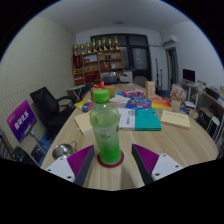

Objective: Pour water

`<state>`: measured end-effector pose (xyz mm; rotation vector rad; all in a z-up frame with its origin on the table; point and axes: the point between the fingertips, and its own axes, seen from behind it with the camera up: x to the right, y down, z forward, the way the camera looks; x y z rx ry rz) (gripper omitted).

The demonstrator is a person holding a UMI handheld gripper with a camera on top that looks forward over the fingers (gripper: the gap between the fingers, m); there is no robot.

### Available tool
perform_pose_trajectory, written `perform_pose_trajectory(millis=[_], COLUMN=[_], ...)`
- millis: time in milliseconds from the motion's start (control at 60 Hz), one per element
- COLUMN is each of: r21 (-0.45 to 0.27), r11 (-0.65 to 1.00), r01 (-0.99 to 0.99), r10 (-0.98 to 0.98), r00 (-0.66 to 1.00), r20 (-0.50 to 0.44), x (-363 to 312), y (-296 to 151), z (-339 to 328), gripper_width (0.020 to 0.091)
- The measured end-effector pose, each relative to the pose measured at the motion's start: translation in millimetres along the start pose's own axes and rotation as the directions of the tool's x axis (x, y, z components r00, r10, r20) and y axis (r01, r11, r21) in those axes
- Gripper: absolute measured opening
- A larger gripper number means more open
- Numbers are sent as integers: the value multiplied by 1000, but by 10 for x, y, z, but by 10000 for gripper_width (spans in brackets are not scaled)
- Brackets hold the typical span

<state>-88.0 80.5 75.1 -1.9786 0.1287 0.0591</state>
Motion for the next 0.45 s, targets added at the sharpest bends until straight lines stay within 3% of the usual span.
perform_pose_trajectory(millis=[350, 450], r21=[43, 23], r11=[997, 999], r01=[60, 44], r10=[-58, -43], r00=[997, 998], r20=[-48, -39], x=[-710, -996], y=[-305, -313], z=[-1982, -2571], gripper_width=[829, 832])
